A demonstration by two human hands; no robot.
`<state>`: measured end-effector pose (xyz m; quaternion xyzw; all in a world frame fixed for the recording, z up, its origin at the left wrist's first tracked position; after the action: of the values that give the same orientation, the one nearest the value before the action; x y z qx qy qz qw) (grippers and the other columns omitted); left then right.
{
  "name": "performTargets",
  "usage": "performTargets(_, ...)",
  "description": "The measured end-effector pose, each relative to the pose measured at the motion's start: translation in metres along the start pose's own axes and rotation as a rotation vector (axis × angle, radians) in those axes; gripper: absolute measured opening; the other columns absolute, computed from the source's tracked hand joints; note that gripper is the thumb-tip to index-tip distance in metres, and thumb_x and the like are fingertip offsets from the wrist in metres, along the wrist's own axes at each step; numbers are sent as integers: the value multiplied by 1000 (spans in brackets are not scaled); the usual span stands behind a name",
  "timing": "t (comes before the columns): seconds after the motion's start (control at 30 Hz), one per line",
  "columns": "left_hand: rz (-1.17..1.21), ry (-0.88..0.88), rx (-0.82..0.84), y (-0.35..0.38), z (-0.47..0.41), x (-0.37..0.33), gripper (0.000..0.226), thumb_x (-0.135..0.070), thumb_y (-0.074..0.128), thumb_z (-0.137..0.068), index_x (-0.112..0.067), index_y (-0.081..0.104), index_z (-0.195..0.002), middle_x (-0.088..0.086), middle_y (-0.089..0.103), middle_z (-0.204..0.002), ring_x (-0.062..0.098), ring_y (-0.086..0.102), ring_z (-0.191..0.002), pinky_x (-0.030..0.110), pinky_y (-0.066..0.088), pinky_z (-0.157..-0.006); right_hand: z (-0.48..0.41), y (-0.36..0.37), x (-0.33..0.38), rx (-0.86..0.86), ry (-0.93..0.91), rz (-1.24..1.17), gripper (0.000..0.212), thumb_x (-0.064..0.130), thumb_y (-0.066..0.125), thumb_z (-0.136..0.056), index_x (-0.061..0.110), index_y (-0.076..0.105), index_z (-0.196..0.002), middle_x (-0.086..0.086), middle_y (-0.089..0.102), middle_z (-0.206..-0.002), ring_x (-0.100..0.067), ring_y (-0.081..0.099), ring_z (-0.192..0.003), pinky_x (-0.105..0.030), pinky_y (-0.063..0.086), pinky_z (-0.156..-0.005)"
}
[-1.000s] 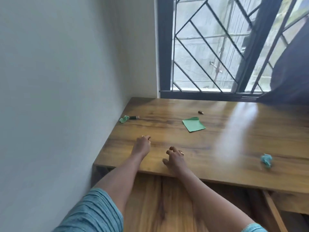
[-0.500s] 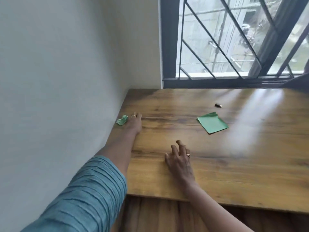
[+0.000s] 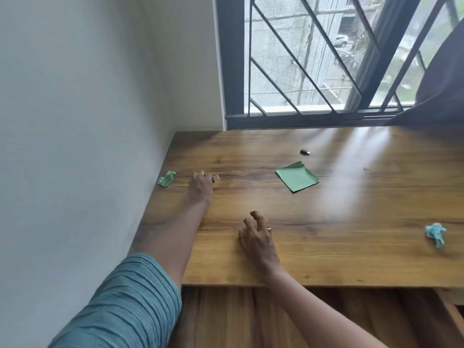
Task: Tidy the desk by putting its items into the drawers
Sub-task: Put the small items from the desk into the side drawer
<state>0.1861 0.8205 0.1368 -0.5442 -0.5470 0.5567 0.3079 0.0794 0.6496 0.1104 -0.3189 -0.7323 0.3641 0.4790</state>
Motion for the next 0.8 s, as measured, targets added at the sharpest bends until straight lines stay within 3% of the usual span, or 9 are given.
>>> performTargets(0.2,170,15,-22,-1,45,-32,31,4,41,-94,-4,52,-122,19,60,-116,31,57,-104,38,50,-87,21,-15,-22,9,-14,13,20,10,64,-74,1,67,-91,-23,66,-102,-39,67,-91,-44,56,-72)
performTargets(0.33,244,-63,-24,-2,93,-60,28,-5,49,-94,0,50,-121,23,61,-116,36,58,-106,40,47,-88,38,-41,-47,7,18,-10,20,4,69,-76,-1,66,-95,-25,63,-109,-43,63,-96,-47,54,-79)
performTargets(0.5,416,-196,-24,2,173,-121,24,-11,53,-93,0,52,-115,22,62,-114,35,58,-107,39,43,-87,81,-91,-88,9,6,50,20,5,65,-81,-2,63,-100,-25,58,-119,-42,59,-104,-44,51,-87)
performTargets(0.63,557,-268,4,13,250,-192,27,-13,54,-93,1,50,-116,21,60,-117,33,55,-112,37,42,-92,128,-148,-128,75,24,92,32,10,45,-93,1,50,-124,-21,34,-143,-38,37,-128,-40,32,-108)
performTargets(0.8,664,-285,98,29,333,-304,32,-12,53,-94,-2,52,-124,19,59,-122,32,53,-117,34,40,-97,192,-233,-210,110,75,170,38,9,42,-90,3,48,-127,-16,30,-146,-33,32,-132,-34,31,-109)
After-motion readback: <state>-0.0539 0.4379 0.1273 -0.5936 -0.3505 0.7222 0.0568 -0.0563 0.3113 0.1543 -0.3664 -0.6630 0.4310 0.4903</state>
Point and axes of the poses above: each hand's wrist, its own z-axis away from the middle knuckle, its own y-axis out of the palm, x = y × z, the point moved 7 cm from there along -z, towards the middle knuckle
